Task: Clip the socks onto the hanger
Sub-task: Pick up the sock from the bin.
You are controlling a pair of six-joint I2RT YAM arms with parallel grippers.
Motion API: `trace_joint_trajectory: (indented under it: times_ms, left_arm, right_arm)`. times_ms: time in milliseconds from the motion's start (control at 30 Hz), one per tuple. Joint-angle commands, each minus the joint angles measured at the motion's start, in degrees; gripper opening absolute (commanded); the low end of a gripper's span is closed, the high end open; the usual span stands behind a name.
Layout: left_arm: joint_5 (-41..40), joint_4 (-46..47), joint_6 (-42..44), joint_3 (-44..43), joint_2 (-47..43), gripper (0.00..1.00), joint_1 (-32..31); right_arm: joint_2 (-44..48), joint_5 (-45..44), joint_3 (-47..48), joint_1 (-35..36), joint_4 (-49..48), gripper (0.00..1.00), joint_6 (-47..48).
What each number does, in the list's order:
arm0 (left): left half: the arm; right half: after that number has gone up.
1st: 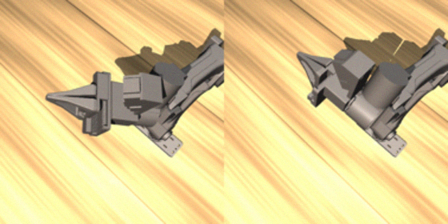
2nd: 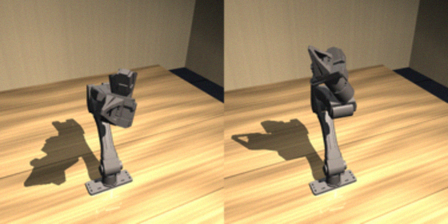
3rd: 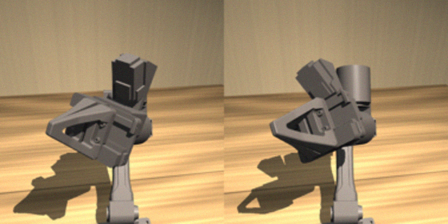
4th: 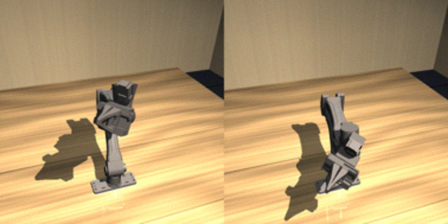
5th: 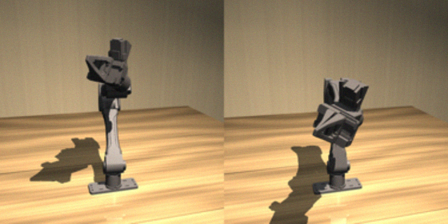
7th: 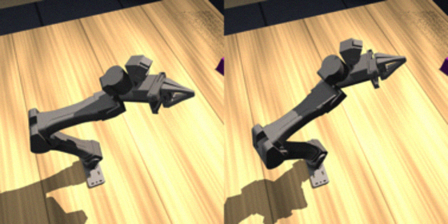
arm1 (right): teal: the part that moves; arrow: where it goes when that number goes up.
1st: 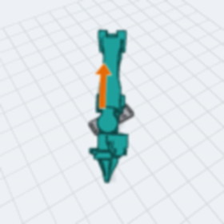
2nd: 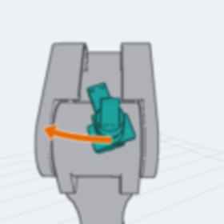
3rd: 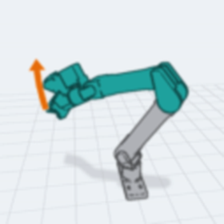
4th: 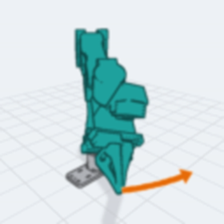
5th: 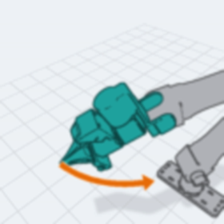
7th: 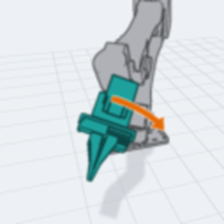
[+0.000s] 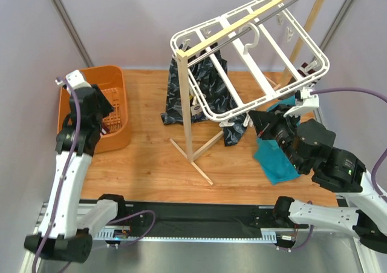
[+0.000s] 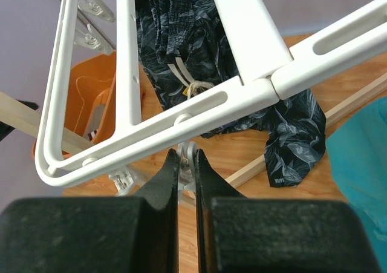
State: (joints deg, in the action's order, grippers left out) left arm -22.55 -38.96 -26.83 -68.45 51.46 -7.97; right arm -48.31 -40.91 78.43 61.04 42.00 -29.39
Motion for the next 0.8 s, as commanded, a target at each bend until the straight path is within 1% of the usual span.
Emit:
trace_joint_trajectory:
  times_ms: [0,67,100,133,167,200,233,267,300,333,367,433,467,500,567,600,633,700,733,767]
  left_arm:
    - [3.6,3.7,0.6,-1.3,10.0,0.5,6.1]
    - [0.3,5.0,-0.5,-0.4,11.9,0.52,8.7]
    - [1.2,8.1,-0.7,0.6,13.1,0.53,10.1]
    - [2.5,9.2,-2.0,2.3,13.7,0.53,11.6]
    - [3.6,9.1,-3.8,2.6,14.8,0.54,15.0]
    - [5.7,9.7,-4.9,2.9,17.3,0.57,16.6]
    - [6.4,10.4,-5.4,3.9,18.8,0.63,17.8]
    - [6.2,9.8,-6.1,3.9,20.5,0.66,19.6]
    - [5.8,8.4,-7.3,3.6,24.0,0.69,20.7]
    - [5.4,7.7,-8.5,2.9,25.5,0.74,21.6]
    - [5.2,7.8,-8.3,2.9,26.8,0.75,22.6]
    - [3.6,10.4,-7.1,2.8,30.3,0.76,22.7]
    - [5.0,11.8,-6.3,2.5,31.5,0.75,23.3]
    - [7.7,13.9,-3.9,2.0,34.7,0.74,23.3]
    - [8.0,12.1,-3.1,-2.9,39.4,0.73,23.3]
    - [7.2,8.2,-2.7,-5.4,44.5,0.73,23.3]
    - [6.7,6.0,-2.4,-10.4,47.0,0.73,23.3]
    - [4.2,1.5,-2.5,-14.3,52.4,0.73,23.3]
    - [3.0,0.6,-3.1,-16.5,53.3,0.73,23.4]
    - [1.6,0.5,-3.2,-16.7,53.9,0.73,23.3]
  right_arm:
    - [3.3,3.1,-4.3,0.1,0.3,0.0,1.2]
    - [4.7,4.0,-5.2,0.0,-0.2,0.0,1.9]
    - [5.7,4.0,-7.7,0.0,-1.4,0.0,2.1]
    - [7.5,4.1,-8.5,0.0,-2.4,0.0,1.8]
    - [8.1,4.1,-9.3,0.0,-2.9,0.0,1.7]
    - [8.2,4.0,-9.8,0.0,-2.8,0.0,0.0]
    - [8.2,4.1,-10.1,0.0,-2.6,0.0,-0.8]
    - [7.7,4.2,-10.1,0.0,-2.4,0.0,-3.0]
    - [7.3,4.2,-10.1,0.0,-2.1,0.0,-3.9]
    - [6.8,4.3,-9.7,0.0,-1.7,0.0,-4.6]
    - [5.6,4.3,-9.3,0.0,-0.9,0.0,-5.2]
    - [4.6,4.3,-8.1,0.0,-0.3,0.0,-5.2]
    - [4.3,4.3,-7.5,0.0,-0.6,0.0,-4.7]
    - [3.7,4.2,-7.3,0.0,-0.7,0.0,-4.5]
    - [3.1,3.8,-6.6,0.1,-0.7,0.0,-4.0]
    - [2.5,4.0,-6.4,0.0,-0.5,0.0,-4.0]
    - [2.3,4.0,-6.2,0.0,-0.6,0.0,-4.0]
    - [1.8,4.3,-5.7,0.0,-0.5,0.0,-3.8]
    - [1.4,4.1,-5.5,0.0,-0.4,0.0,-3.9]
    - [1.2,4.0,-5.4,0.0,-0.5,0.0,-4.0]
